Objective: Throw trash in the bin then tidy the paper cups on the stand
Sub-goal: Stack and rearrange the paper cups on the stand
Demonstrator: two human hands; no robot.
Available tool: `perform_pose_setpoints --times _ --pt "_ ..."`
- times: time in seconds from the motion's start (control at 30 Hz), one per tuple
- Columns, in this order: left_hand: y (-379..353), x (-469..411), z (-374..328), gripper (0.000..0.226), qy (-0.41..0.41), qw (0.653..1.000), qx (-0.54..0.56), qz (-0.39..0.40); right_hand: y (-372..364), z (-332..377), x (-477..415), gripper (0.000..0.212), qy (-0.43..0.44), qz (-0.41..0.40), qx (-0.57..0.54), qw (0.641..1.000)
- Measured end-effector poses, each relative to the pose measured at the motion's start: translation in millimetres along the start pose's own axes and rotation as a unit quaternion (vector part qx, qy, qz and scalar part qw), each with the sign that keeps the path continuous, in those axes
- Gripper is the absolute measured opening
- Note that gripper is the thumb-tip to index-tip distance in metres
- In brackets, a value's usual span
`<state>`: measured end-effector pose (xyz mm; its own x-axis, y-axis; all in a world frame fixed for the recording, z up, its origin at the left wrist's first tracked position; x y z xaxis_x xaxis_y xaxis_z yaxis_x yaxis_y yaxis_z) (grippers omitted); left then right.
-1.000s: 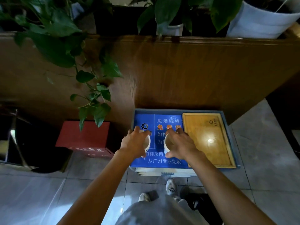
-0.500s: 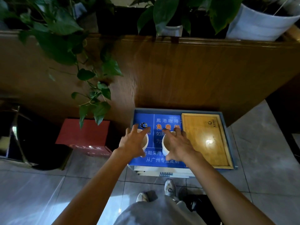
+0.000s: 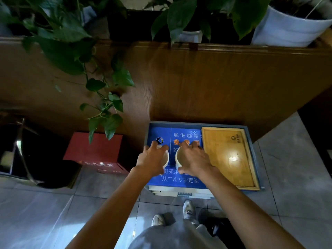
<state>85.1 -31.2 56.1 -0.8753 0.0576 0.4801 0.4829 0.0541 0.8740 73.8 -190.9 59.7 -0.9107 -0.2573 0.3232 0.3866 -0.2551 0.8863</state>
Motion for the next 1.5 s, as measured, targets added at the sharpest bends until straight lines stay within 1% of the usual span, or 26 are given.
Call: perform_pose_setpoints --times 0.23,0.43,0.5,0.63,0.77,0.83,0.93,1.03,1.13,1.27,1.5 --pt "-2 -5 -3 0.1 -0.006 0.999 -0.049 0.009 -1 6 -10 0.106 -0.005 0.033 0.014 0.999" --pt "3 -11 -5 0.099 -0.015 0.998 -0.055 0.019 2 3 -16 0.11 0.0 0.04 0.009 0.999" --pt "16 -28 -6 0.098 -0.014 0.999 -0.046 0.009 14 -1 -35 0.111 0.003 0.034 0.001 0.999" --pt "27 -35 -5 0.096 -0.027 0.999 -0.036 -0.008 26 -6 -43 0.109 0.007 0.028 -0.001 1.0" --pt "54 -55 -2 0.086 -0.029 0.999 -0.009 -0.04 46 -7 -63 0.099 0.003 0.019 -0.012 1.0" --pt "66 -61 -1 0.087 -0.024 0.999 -0.003 -0.048 55 -8 -68 0.093 0.004 0.011 -0.018 1.0" --pt "76 -63 2 0.091 -0.011 0.998 0.003 -0.055 61 -9 -70 0.09 0.008 -0.001 -0.02 1.0" --pt "86 -67 6 0.087 -0.015 0.997 0.011 -0.071 70 -10 -74 0.09 0.011 -0.023 -0.034 0.999" --pt "89 -70 9 0.083 -0.012 0.997 0.007 -0.074 76 -9 -79 0.088 0.012 -0.027 -0.03 0.999" --pt "87 -73 9 0.082 -0.005 0.997 0.011 -0.076 84 -7 -89 0.087 0.01 -0.053 -0.023 0.998" --pt "91 -94 9 0.083 0.013 0.998 0.015 -0.057 89 -10 -121 0.088 0.009 -0.047 -0.028 0.998"
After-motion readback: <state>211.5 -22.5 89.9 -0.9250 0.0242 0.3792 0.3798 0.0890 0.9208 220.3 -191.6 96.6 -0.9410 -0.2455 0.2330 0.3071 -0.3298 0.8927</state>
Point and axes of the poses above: each hand's wrist, its own x-axis away from the middle knuckle, its own y-axis out of the back of the hand, z = x × y, the point moved 4 cm from there along -x, towards the middle knuckle, and after that the axes turned 11 degrees about y, right-handed, at the moved point
